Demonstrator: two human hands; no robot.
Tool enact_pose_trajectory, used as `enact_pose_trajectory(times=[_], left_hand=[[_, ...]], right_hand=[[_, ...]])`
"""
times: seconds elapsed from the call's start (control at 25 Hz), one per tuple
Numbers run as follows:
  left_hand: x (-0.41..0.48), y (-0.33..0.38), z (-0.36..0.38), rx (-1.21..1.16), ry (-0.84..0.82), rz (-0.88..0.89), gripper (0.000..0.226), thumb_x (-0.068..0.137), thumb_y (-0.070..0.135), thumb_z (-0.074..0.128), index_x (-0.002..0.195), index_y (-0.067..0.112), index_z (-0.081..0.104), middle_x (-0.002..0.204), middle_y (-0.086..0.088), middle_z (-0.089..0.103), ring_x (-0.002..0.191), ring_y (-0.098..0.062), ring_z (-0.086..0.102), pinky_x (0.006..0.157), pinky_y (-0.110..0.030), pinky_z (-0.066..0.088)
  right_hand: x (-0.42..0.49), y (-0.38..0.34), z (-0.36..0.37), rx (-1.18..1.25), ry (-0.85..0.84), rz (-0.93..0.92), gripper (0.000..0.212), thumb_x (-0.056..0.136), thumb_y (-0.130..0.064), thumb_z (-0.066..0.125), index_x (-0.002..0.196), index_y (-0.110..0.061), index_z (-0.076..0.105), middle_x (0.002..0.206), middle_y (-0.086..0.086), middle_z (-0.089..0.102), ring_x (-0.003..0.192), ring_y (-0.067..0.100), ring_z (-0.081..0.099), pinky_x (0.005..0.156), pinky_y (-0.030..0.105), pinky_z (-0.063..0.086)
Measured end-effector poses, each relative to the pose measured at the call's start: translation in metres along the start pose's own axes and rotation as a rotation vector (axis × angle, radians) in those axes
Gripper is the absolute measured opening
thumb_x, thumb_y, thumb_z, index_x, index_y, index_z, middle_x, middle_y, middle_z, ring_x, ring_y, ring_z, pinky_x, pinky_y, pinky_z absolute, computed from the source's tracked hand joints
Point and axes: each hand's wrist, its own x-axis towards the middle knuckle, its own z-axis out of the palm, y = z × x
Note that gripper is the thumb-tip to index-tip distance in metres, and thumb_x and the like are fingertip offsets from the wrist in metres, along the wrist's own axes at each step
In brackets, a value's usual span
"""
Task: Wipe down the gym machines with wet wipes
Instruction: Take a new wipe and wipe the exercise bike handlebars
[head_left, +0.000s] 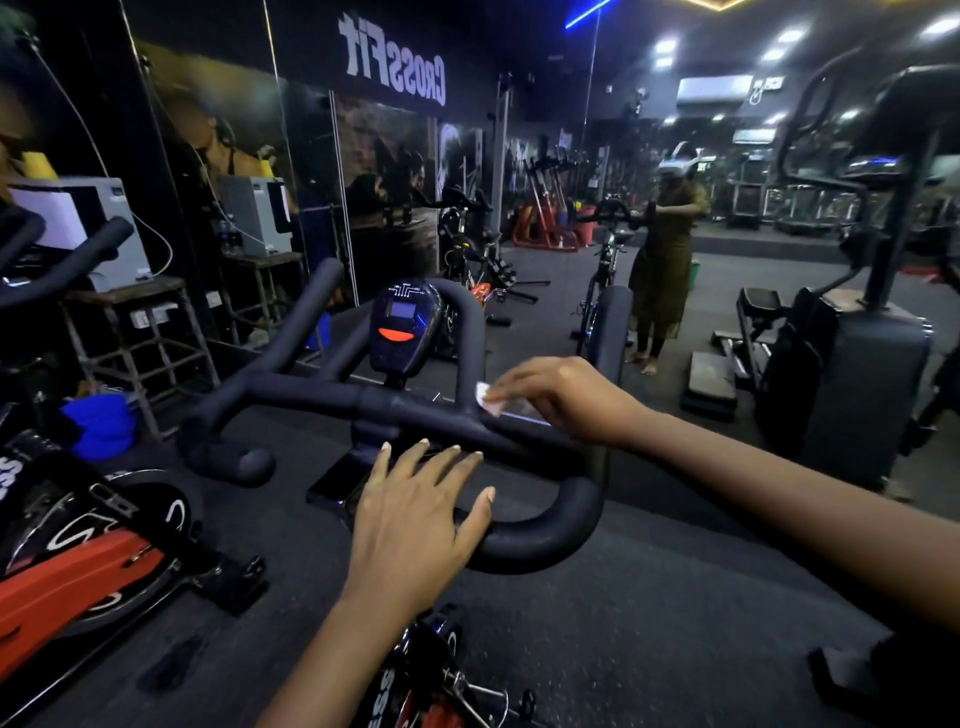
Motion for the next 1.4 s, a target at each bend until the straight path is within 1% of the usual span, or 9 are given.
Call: enact_pose_trajectory(times=[0.28,0.56,0.64,0.72,0.84,0.92,1.08,1.24,1.4], left_hand=[[-0.002,-0.001,-0.003,-0.020,-0.037,0.010,0.053,0.088,0.050,0.033,0.119,0.024,0.067,0.115,0.004,0.068,0.114,-0.022,0.060,0.103,-0.045,0.040],[-0.005,-0.001,-0.009,-0.065,-0.081,0.030,0.055,0.090,0.051,0.029,0.119,0.023,0.067,0.117,0.004,0.068,0.115,-0.021,0.060,0.106,-0.044,0.037],[-0.007,0.000,-0.013,-0.112,-0.082,0.027,0.065,0.089,0.058,0.018,0.131,0.027,0.056,0.130,0.005,0.060,0.125,-0.018,0.052,0.110,-0.041,0.032],[-0.004,0.003,-0.022,-0.236,-0.104,-0.049,0.069,0.090,0.066,0.011,0.146,0.034,0.032,0.148,0.007,0.040,0.137,-0.013,0.034,0.113,-0.034,0.024],[0.008,0.011,-0.027,-0.354,-0.100,-0.201,0.065,0.092,0.062,0.022,0.150,0.035,0.012,0.156,0.006,0.022,0.141,-0.013,0.022,0.111,-0.033,0.022],[0.013,0.014,-0.022,-0.256,-0.085,-0.233,0.067,0.093,0.061,0.028,0.151,0.032,0.010,0.156,0.003,0.021,0.141,-0.016,0.022,0.114,-0.034,0.021],[0.023,0.010,-0.012,-0.106,-0.128,-0.341,0.069,0.094,0.058,0.032,0.151,0.029,0.007,0.158,0.000,0.014,0.145,-0.019,0.014,0.117,-0.036,0.018],[0.044,0.017,-0.004,-0.013,-0.216,-0.397,0.069,0.094,0.061,0.028,0.151,0.031,0.005,0.160,0.000,0.003,0.147,-0.021,0.006,0.118,-0.041,0.012],[0.053,0.029,0.004,0.138,-0.225,-0.454,0.070,0.092,0.067,0.017,0.151,0.034,0.000,0.161,0.000,-0.001,0.147,-0.021,-0.003,0.116,-0.047,-0.005]], right_hand=[[-0.009,-0.009,0.032,0.004,0.038,0.109,0.044,0.072,0.011,0.048,0.104,-0.008,0.072,0.106,0.008,0.070,0.096,0.024,0.066,0.084,0.032,0.052],[-0.051,-0.011,-0.011,-0.009,-0.064,0.143,0.037,0.080,0.008,0.047,0.100,-0.009,0.073,0.101,0.005,0.070,0.093,0.011,0.062,0.086,0.015,0.046],[-0.059,-0.013,-0.025,-0.058,-0.142,0.119,0.036,0.082,0.003,0.046,0.098,-0.013,0.074,0.101,0.003,0.070,0.091,0.011,0.063,0.083,0.014,0.046],[-0.056,-0.010,-0.035,-0.142,-0.212,0.099,0.038,0.078,0.009,0.053,0.097,-0.017,0.074,0.098,0.001,0.071,0.087,0.014,0.066,0.078,0.027,0.051],[-0.023,-0.012,-0.027,-0.123,-0.151,0.085,0.036,0.080,-0.003,0.045,0.097,-0.017,0.074,0.096,0.003,0.070,0.083,0.019,0.068,0.074,0.034,0.053],[0.003,-0.016,-0.005,-0.077,-0.112,0.013,0.036,0.082,-0.015,0.041,0.096,-0.014,0.074,0.098,0.004,0.071,0.086,0.019,0.067,0.079,0.027,0.049],[0.019,-0.002,0.028,-0.120,-0.038,-0.151,0.030,0.073,0.005,0.061,0.095,-0.010,0.074,0.094,0.005,0.071,0.083,0.025,0.066,0.077,0.023,0.042],[-0.007,0.031,0.013,-0.012,-0.066,-0.301,0.030,0.082,-0.009,0.048,0.099,-0.013,0.073,0.096,0.003,0.070,0.085,0.015,0.061,0.078,0.019,0.043],[-0.001,0.060,-0.006,0.102,0.062,-0.221,0.031,0.075,0.001,0.054,0.091,-0.015,0.075,0.090,0.000,0.072,0.079,0.005,0.063,0.074,0.010,0.046]])
